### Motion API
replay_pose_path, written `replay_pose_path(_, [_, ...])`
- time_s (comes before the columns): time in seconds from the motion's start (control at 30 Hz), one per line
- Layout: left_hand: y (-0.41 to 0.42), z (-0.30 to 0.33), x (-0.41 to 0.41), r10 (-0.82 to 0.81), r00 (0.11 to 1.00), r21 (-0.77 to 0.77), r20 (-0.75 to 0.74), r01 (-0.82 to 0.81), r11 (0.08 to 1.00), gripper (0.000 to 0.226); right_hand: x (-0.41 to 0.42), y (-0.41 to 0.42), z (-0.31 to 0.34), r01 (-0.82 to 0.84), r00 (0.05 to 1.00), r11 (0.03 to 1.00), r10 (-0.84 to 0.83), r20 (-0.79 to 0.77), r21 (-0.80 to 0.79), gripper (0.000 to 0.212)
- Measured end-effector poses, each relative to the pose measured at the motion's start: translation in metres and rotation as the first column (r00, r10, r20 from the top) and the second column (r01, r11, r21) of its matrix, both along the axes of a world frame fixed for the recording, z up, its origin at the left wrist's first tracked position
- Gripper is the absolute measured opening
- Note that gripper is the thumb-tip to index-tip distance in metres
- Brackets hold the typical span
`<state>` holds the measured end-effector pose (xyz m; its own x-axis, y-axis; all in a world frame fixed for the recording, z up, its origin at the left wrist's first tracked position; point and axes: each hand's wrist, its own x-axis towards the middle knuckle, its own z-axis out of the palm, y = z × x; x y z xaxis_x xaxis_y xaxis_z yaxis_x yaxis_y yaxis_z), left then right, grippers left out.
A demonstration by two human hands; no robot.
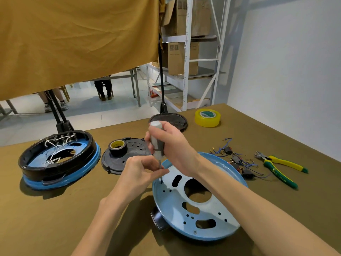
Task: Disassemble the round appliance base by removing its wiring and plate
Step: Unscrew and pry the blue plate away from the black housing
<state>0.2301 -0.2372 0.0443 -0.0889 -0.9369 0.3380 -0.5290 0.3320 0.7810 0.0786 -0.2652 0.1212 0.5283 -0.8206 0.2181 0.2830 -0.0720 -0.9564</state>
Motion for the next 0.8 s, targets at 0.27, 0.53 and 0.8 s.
replay_pose_path(0.27, [0.003, 0.008, -0.002, -0.120, 0.982, 0.083, 0.143, 0.109, 0.991, 0.011, -0.014, -0.007, -0.005, 0.154, 0.988, 0.986, -0.154, 0.013, -0.057, 0.035])
replay_pose_path(0.53, [0.001, 0.006, 0.001, 0.041, 0.985, -0.002, 0.169, -0.041, 0.999, 0.005, -0.006, -0.010, 0.000, -0.143, 0.989, 0.990, 0.143, -0.022, 0.009, 0.038])
replay_pose_path(0.8, [0.000, 0.009, 0.003, -0.019, 0.987, 0.061, 0.158, 0.010, 0.998, 0.003, 0.001, -0.012, -0.009, 0.009, 1.000, 0.999, -0.009, 0.011, 0.034, 0.047])
